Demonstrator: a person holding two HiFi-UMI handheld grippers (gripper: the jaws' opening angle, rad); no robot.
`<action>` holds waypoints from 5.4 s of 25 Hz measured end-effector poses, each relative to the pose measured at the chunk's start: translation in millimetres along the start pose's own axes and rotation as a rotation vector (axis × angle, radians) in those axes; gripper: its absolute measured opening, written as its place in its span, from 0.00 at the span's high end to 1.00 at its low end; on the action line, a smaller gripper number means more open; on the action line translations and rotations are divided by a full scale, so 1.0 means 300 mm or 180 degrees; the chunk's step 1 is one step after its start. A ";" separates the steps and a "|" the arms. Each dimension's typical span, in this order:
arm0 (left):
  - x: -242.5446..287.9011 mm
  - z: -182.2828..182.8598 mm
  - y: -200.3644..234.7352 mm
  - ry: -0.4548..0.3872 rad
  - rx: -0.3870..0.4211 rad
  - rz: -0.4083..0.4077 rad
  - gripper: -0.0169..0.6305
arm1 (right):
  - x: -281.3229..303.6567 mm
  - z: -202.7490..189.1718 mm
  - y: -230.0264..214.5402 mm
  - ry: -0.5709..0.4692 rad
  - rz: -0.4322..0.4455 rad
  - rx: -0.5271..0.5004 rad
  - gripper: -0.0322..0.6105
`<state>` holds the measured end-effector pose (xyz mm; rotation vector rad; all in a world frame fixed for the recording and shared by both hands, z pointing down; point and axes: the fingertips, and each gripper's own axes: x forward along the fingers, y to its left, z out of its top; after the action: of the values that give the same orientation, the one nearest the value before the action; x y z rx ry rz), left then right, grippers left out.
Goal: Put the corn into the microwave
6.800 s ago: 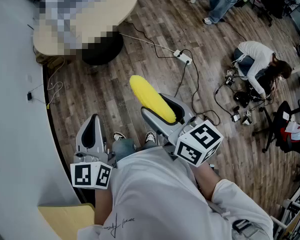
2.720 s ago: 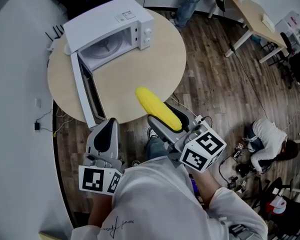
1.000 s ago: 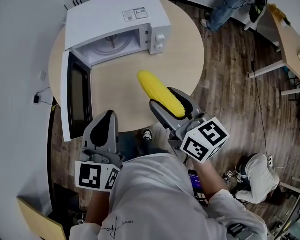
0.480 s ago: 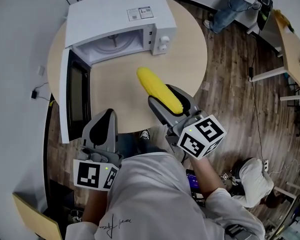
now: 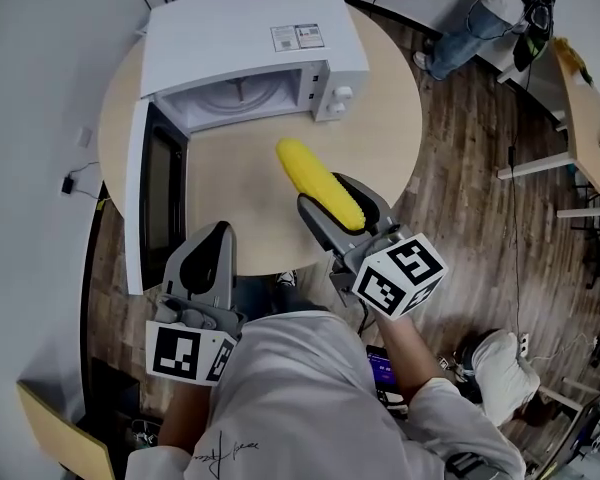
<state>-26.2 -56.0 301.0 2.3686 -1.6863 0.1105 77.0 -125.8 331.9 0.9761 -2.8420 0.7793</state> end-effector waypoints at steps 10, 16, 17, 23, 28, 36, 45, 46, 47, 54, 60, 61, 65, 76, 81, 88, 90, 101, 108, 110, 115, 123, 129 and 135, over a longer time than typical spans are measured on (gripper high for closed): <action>0.019 0.004 0.036 0.0020 -0.0024 -0.0018 0.99 | 0.069 -0.015 -0.018 0.0070 -0.0010 0.0015 0.54; 0.031 -0.005 0.057 0.0058 -0.0049 -0.0026 0.99 | 0.112 -0.025 -0.040 0.0105 -0.0033 0.0024 0.54; 0.032 -0.007 0.060 0.0066 -0.0051 -0.0027 0.99 | 0.119 -0.027 -0.043 0.0109 -0.0037 0.0026 0.54; 0.037 -0.008 0.089 0.0085 -0.0057 -0.0016 0.99 | 0.167 -0.038 -0.061 0.0132 -0.0055 0.0032 0.54; 0.043 -0.017 0.120 0.0133 -0.0068 -0.0001 0.99 | 0.211 -0.055 -0.081 0.0176 -0.0080 0.0045 0.54; 0.049 -0.025 0.163 0.0171 -0.0096 0.0010 0.99 | 0.281 -0.086 -0.109 0.0253 -0.0118 0.0054 0.54; 0.061 -0.041 0.207 0.0225 -0.0140 0.0020 0.99 | 0.376 -0.132 -0.155 0.0352 -0.0170 0.0035 0.54; 0.061 -0.042 0.210 0.0231 -0.0141 0.0021 0.99 | 0.387 -0.136 -0.159 0.0361 -0.0174 0.0034 0.54; 0.060 -0.042 0.214 0.0237 -0.0143 0.0022 0.99 | 0.397 -0.140 -0.163 0.0369 -0.0177 0.0033 0.54; 0.067 -0.047 0.242 0.0271 -0.0164 0.0015 0.99 | 0.476 -0.166 -0.197 0.0433 -0.0214 0.0018 0.54; 0.075 -0.058 0.267 0.0299 -0.0186 0.0029 0.99 | 0.547 -0.189 -0.228 0.0468 -0.0249 -0.0050 0.54; 0.076 -0.060 0.271 0.0302 -0.0190 0.0031 0.99 | 0.558 -0.193 -0.233 0.0475 -0.0258 -0.0069 0.54; 0.082 -0.066 0.287 0.0325 -0.0200 0.0031 0.99 | 0.605 -0.209 -0.255 0.0510 -0.0298 -0.0125 0.54; 0.086 -0.073 0.333 0.0379 -0.0208 0.0030 0.99 | 0.751 -0.256 -0.321 0.0541 -0.0445 -0.0204 0.54; 0.084 -0.080 0.355 0.0413 -0.0203 0.0048 0.99 | 0.810 -0.271 -0.353 0.0534 -0.0522 -0.0230 0.54; 0.094 -0.090 0.370 0.0462 -0.0217 0.0026 0.99 | 0.874 -0.291 -0.397 0.0524 -0.0644 -0.0305 0.54; 0.098 -0.090 0.371 0.0464 -0.0224 0.0012 0.99 | 0.889 -0.294 -0.405 0.0517 -0.0676 -0.0327 0.54; 0.125 -0.100 0.351 0.0489 -0.0285 -0.0102 0.99 | 0.974 -0.284 -0.445 0.0492 -0.0770 -0.0523 0.54; 0.136 -0.102 0.355 0.0485 -0.0303 -0.0126 0.99 | 1.041 -0.288 -0.470 0.0530 -0.0783 -0.0597 0.54; 0.134 -0.104 0.358 0.0492 -0.0308 -0.0127 0.99 | 1.060 -0.288 -0.475 0.0542 -0.0793 -0.0639 0.54; 0.130 -0.108 0.373 0.0502 -0.0340 -0.0110 0.99 | 1.101 -0.282 -0.485 0.0551 -0.0821 -0.0733 0.54; 0.131 -0.092 0.361 0.0439 -0.0386 -0.0178 0.99 | 1.159 -0.287 -0.499 0.0600 -0.0897 -0.0862 0.54; 0.132 -0.093 0.350 0.0486 -0.0342 -0.0125 0.99 | 1.185 -0.284 -0.518 0.0651 -0.0940 -0.0952 0.54; 0.132 -0.095 0.344 0.0489 -0.0377 -0.0183 0.99 | 1.205 -0.294 -0.541 0.0720 -0.0990 -0.1027 0.54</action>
<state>-107.7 -118.1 351.2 2.2578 -1.5109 0.1733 -128.7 -398.6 551.1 1.1524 -2.4372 0.3596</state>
